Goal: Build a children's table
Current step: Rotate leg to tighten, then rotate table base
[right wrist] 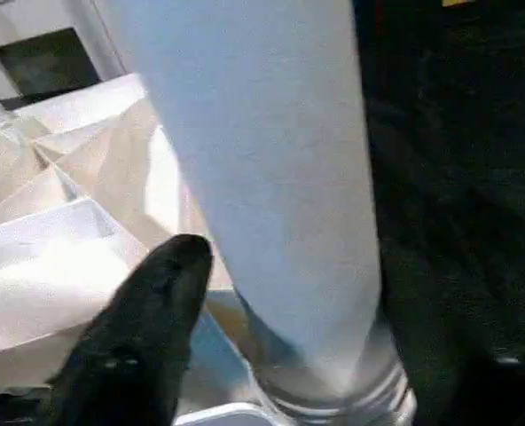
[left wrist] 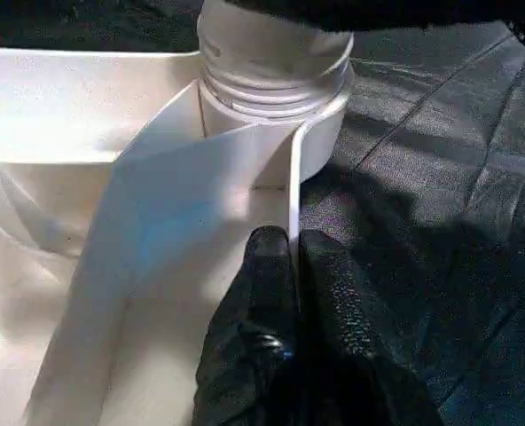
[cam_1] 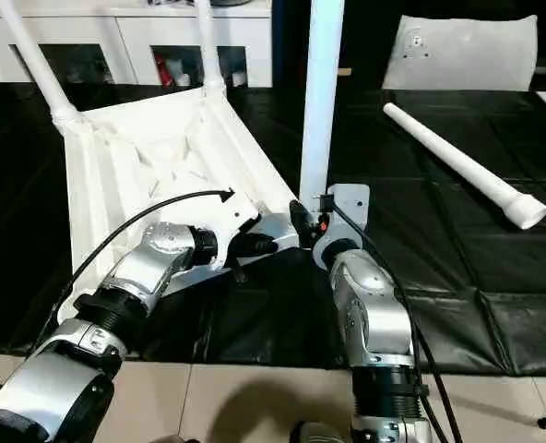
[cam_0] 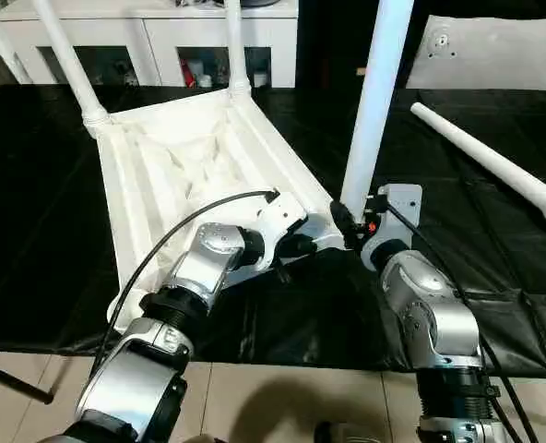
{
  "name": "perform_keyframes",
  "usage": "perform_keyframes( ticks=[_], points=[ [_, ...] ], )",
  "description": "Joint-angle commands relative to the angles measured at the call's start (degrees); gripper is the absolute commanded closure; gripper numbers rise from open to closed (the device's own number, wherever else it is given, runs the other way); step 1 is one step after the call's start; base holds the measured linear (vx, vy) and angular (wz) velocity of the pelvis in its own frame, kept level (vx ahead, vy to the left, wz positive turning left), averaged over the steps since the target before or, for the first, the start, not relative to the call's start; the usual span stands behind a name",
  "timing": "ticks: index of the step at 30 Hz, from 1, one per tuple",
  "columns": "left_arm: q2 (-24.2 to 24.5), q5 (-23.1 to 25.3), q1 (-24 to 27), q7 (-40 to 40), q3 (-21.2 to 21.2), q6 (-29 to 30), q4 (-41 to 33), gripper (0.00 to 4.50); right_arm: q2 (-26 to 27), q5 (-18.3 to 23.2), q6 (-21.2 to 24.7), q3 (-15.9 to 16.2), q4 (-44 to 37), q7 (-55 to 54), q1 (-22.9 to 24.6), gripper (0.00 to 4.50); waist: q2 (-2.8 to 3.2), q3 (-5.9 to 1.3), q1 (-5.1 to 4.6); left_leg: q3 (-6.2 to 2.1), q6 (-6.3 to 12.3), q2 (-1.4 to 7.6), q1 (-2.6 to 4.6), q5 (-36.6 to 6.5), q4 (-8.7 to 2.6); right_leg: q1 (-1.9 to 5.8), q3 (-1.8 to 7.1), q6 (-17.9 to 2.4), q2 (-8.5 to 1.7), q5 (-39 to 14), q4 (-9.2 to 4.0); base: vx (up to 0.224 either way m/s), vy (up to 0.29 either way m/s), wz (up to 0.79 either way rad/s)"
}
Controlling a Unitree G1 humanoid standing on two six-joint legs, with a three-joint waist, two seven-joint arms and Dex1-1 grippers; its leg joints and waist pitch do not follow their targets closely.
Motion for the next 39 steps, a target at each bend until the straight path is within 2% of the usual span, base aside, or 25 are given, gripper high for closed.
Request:
perform_keyframes(
  ticks=[1,7,8,9,11,12,15,18,20,21,22,23,24,26,27,28,29,30,32,33,34,35,36,37,39],
  points=[
    [-1.8,-2.5,-0.5,-2.8,-0.8,-5.4,0.0,4.50,0.6,2.3,1.5,4.1,1.0,3.7,1.9,0.92,-1.58,-3.82,0.47,-0.03,6.55,1.11,-0.54,-7.3,-3.42,3.30,2.91,-9.8,-3.11,-17.3,-4.50,0.000,0.000,0.00],
    [1.0,-2.0,-1.0,-5.1,-0.9,-10.0,1.8,4.50,-5.1,1.5,-2.1,1.1,-4.0,5.3,5.4,0.43,-1.67,-4.23,1.12,-0.03,7.09,1.28,-0.71,-4.6,-3.25,3.63,2.93,-9.8,-3.11,-14.1,-3.94,0.000,0.000,0.00],
    [1.3,-2.4,-0.9,-5.1,-0.4,-10.2,1.8,4.50,-5.7,3.7,-0.4,-0.3,-7.0,6.7,6.8,0.38,-2.00,-4.69,1.18,-0.04,7.93,1.27,-0.88,-2.9,-3.01,4.01,2.93,-10.8,-3.19,-10.6,-3.43,0.000,0.000,0.00],
    [1.3,-2.5,-0.9,-5.1,-0.2,-10.2,1.7,4.50,-5.8,4.4,0.0,-0.7,-7.8,7.1,7.2,0.27,-1.86,-4.81,1.32,-0.11,9.06,1.42,-0.95,-1.2,-2.85,3.93,2.96,-11.5,-3.23,-7.6,-2.96,0.000,0.000,0.00],
    [1.0,-4.5,-1.0,-5.2,1.7,-10.3,1.5,4.50,-6.5,5.8,0.8,-1.9,-11.4,7.8,9.2,0.05,-1.91,-4.93,1.16,-0.16,9.92,1.42,-1.09,0.1,-2.74,4.04,2.84,-12.3,-3.23,-5.6,-2.68,0.000,0.000,0.00],
    [0.7,-6.1,-1.0,-5.4,3.0,-9.7,0.8,4.50,-6.9,6.0,1.1,-2.4,-13.0,7.8,10.3,0.05,-2.09,-5.00,1.38,0.00,10.50,1.46,-0.84,0.2,-2.58,3.89,2.88,-12.7,-3.28,-5.1,-2.65,0.000,0.000,0.00],
    [0.1,-10.6,-1.1,-6.8,6.2,-7.5,-1.6,3.95,-7.9,7.4,1.9,-3.3,-16.5,7.9,13.3,0.00,-2.45,-5.31,1.70,0.12,10.78,1.26,-1.20,0.9,-2.30,4.13,2.87,-12.9,-3.39,-5.8,-2.35,0.000,0.000,0.00],
    [0.2,-13.5,-1.0,-6.9,8.4,-5.4,-4.4,3.84,-9.5,8.0,4.7,-2.2,-19.1,9.1,16.2,0.00,-2.11,-5.35,2.23,-0.03,11.55,1.86,-1.11,2.0,-2.11,3.52,2.80,-14.5,-3.23,-3.5,-1.99,0.000,0.000,0.00],
    [1.1,-13.8,-1.0,-4.8,9.7,-4.1,-6.2,3.55,-11.1,8.2,7.8,0.2,-20.7,10.9,18.1,0.00,-2.32,-4.93,2.13,0.08,10.30,1.68,-1.11,-2.4,-2.19,3.37,2.66,-13.5,-3.11,-8.3,-2.58,0.000,0.000,0.00],
    [3.5,-11.7,-1.1,-1.5,10.3,-3.4,-6.8,3.51,-12.0,7.2,9.0,2.8,-21.1,11.6,18.8,0.00,-2.18,-4.82,2.18,0.06,9.57,1.69,-1.00,-3.8,-2.25,3.38,2.64,-12.9,-3.05,-10.1,-2.83,0.000,0.000,0.00],
    [5.1,-10.2,-1.2,0.7,10.6,-3.1,-7.1,3.51,-12.5,6.4,9.5,4.4,-21.4,11.8,19.1,0.00,-2.48,-4.42,1.79,0.08,6.84,1.27,-1.12,-7.9,-2.50,3.49,2.52,-9.3,-2.94,-17.9,-3.73,0.000,0.000,0.00],
    [5.4,-10.0,-1.2,1.0,10.7,-3.0,-7.2,3.51,-12.5,6.4,9.6,4.6,-21.4,11.8,19.1,0.00,-2.48,-4.42,1.79,0.08,6.84,1.27,-1.12,-7.9,-2.50,3.49,2.52,-9.3,-2.94,-17.9,-3.73,0.000,0.000,0.00],
    [9.1,-7.3,-0.9,5.2,11.8,-1.5,-8.3,3.51,-12.2,6.0,11.0,6.6,-21.0,11.4,18.8,0.00,-2.62,-4.32,1.60,0.00,4.73,1.15,-0.68,-10.0,-2.61,3.07,2.51,-6.3,-2.93,-24.3,-4.45,0.000,0.000,0.00],
    [13.2,-4.9,-0.2,9.1,13.3,1.2,-10.0,3.51,-11.1,5.7,12.6,8.1,-19.7,10.3,17.7,0.00,-2.23,-4.23,1.03,-0.41,2.95,1.04,-1.00,-10.7,-2.85,3.11,2.35,-4.2,-2.93,-27.1,-4.49,-0.025,-0.007,-0.02],
    [13.9,-4.5,-0.1,9.7,13.5,1.6,-10.3,3.51,-11.0,5.7,12.8,8.3,-19.6,10.1,17.6,0.00,-2.13,-4.15,0.91,-0.42,2.24,1.17,-0.52,-11.3,-2.88,2.58,2.37,-3.6,-2.76,-28.3,-4.80,0.000,0.000,0.00],
    [16.6,-2.9,0.9,10.9,13.8,2.8,-11.4,3.70,-11.0,5.0,13.0,9.6,-18.7,10.1,16.8,0.00,-2.11,-4.16,0.95,-0.34,2.11,1.19,-0.16,-11.6,-2.77,2.27,2.44,-3.7,-2.74,-28.4,-4.95,0.000,0.000,0.00],
    [16.7,-2.8,0.9,11.0,13.8,2.9,-11.4,3.70,-11.0,4.9,13.0,9.6,-18.7,10.0,16.8,0.00,-2.21,-4.24,1.06,-0.33,1.91,1.31,0.03,-11.6,-2.74,2.22,2.59,-4.3,-2.88,-27.5,-4.81,0.000,0.000,0.00],
    [20.2,-1.1,2.5,11.9,14.5,4.7,-12.8,3.88,-10.5,4.3,14.0,10.7,-17.0,9.5,15.3,0.00,-2.08,-4.22,1.04,-0.74,1.43,1.65,-0.31,-12.0,-3.23,2.38,2.62,-5.5,-2.84,-25.1,-3.89,0.000,0.000,0.00],
    [21.8,-0.3,3.2,12.4,14.8,5.6,-13.4,3.99,-10.2,4.0,14.5,11.2,-16.2,9.2,14.6,0.00,-1.92,-4.31,0.86,-0.59,1.27,1.57,-0.31,-12.3,-3.26,2.44,2.74,-5.7,-2.79,-23.5,-4.07,0.000,0.000,0.00],
    [22.6,0.1,3.6,12.6,14.9,6.0,-13.7,4.13,-10.0,3.8,14.7,11.5,-15.7,9.1,14.3,0.00,-1.81,-4.37,0.80,-0.54,1.02,1.69,-0.16,-12.3,-3.33,2.18,2.91,-6.8,-2.69,-21.1,-3.83,0.000,0.000,0.00],
    [27.6,3.2,6.1,15.4,14.6,7.5,-13.4,4.26,-8.4,2.5,14.9,12.8,-11.0,7.5,10.7,0.00,-1.99,-4.54,0.71,-0.68,0.61,1.69,-0.35,-11.9,-3.35,2.33,2.94,-7.7,-2.75,-18.8,-3.24,0.000,0.000,0.00],
    [27.9,3.5,6.3,15.5,14.5,7.5,-13.3,4.31,-8.3,2.4,14.9,12.8,-10.6,7.3,10.4,0.00,-1.99,-4.54,0.71,-0.68,0.61,1.69,-0.35,-11.9,-3.35,2.33,2.94,-7.7,-2.75,-18.8,-3.24,0.000,0.000,0.00],
    [29.6,4.8,7.2,16.4,13.6,7.3,-12.5,4.31,-7.6,1.8,14.5,13.2,-8.5,6.5,8.8,0.00,-1.66,-4.80,0.54,-0.87,0.10,1.63,-0.59,-10.9,-3.37,2.66,2.91,-8.3,-2.75,-16.1,-2.68,0.000,0.000,0.00],
    [30.2,5.3,7.6,16.8,13.3,7.2,-12.1,4.31,-7.3,1.6,14.4,13.3,-7.7,6.2,8.2,0.00,-1.66,-4.79,0.51,-0.67,0.09,1.67,-0.20,-10.8,-3.26,2.31,3.04,-8.6,-2.71,-15.3,-2.84,0.000,0.000,0.00],
    [30.4,5.2,8.2,16.4,12.9,7.1,-11.1,4.43,-6.7,1.2,13.8,13.4,-5.9,5.7,7.0,0.00,-1.98,-5.05,0.83,-0.39,0.42,1.69,0.00,-8.8,-3.02,2.44,3.23,-10.2,-2.78,-10.8,-2.44,0.000,0.000,0.00]
  ],
)
